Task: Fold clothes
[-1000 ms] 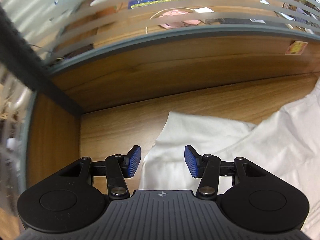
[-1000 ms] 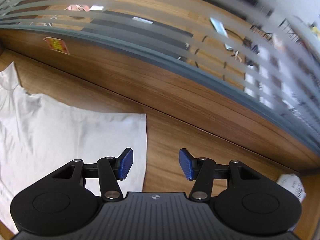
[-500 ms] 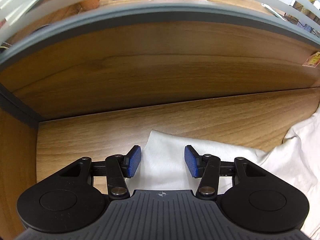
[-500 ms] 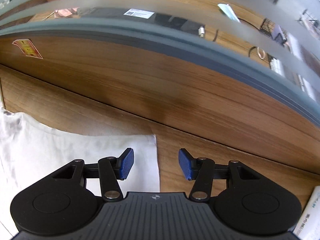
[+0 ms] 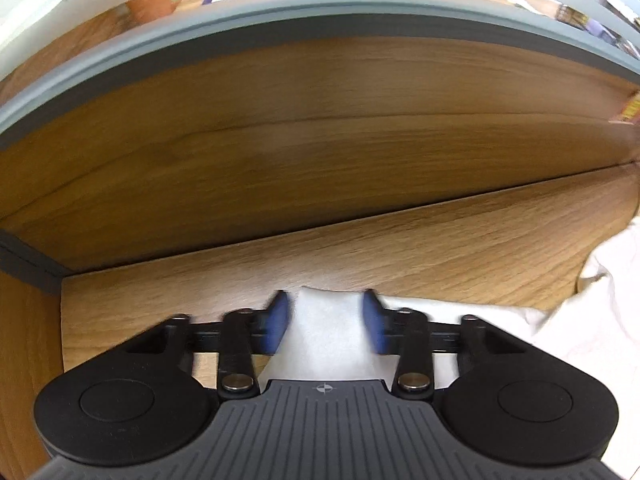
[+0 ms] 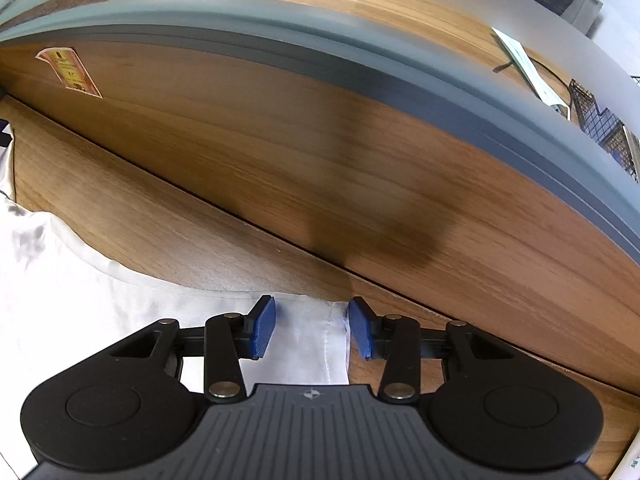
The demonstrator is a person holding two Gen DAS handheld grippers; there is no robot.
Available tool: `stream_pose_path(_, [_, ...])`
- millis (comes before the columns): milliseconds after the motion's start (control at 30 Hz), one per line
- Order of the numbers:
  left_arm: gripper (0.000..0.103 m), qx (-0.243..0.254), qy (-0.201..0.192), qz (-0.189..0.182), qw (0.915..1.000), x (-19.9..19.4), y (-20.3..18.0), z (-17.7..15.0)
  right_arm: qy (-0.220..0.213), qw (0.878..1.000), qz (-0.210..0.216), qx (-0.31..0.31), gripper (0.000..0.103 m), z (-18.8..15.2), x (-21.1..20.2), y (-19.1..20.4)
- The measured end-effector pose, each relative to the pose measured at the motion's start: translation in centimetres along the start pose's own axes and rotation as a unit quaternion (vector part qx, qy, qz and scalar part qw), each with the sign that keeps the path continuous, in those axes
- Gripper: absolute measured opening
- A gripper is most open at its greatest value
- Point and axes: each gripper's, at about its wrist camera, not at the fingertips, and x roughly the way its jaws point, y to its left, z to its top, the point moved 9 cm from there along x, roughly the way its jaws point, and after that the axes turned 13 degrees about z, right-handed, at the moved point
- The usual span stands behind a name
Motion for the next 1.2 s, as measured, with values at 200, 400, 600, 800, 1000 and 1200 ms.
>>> stream_pose_path(200, [0.004, 0.026, -0.034, 0.031, 0.9986, -1.6, -0.4, -0.3, 0.006, 1.000, 0.014, 0.008, 0.008, -0.1, -0.3, 0.6])
stream_pose_path(400, [0.003, 0.016, -0.059, 0.018, 0.9980, -5.7, 0.7, -0.8, -0.018, 1.000, 0.005, 0.011, 0.008, -0.1, -2.7, 1.2])
stream_pose_path(600, [0.003, 0.001, -0.079, 0.002, 0.9969, -11.1, 1.3, -2.9, -0.050, 0.999, -0.003, 0.020, 0.008, -1.5, -6.8, 2.5])
stream_pose_path(800, [0.003, -0.018, -0.094, 0.004, 0.9954, -15.0, -0.1, -5.2, -0.065, 0.997, -0.010, 0.031, 0.008, -4.4, -9.4, 4.4])
stream_pose_path(1000, [0.003, -0.026, -0.105, 0.001, 0.9941, -18.2, -0.7, -8.9, -0.077, 0.996, -0.019, 0.040, 0.008, -7.5, -11.7, 6.6])
stream_pose_path(1200, [0.003, -0.027, -0.100, -0.009, 0.9945, -21.8, -0.9, -14.0, -0.086, 0.994, -0.029, 0.054, 0.008, -11.2, -13.9, 8.7])
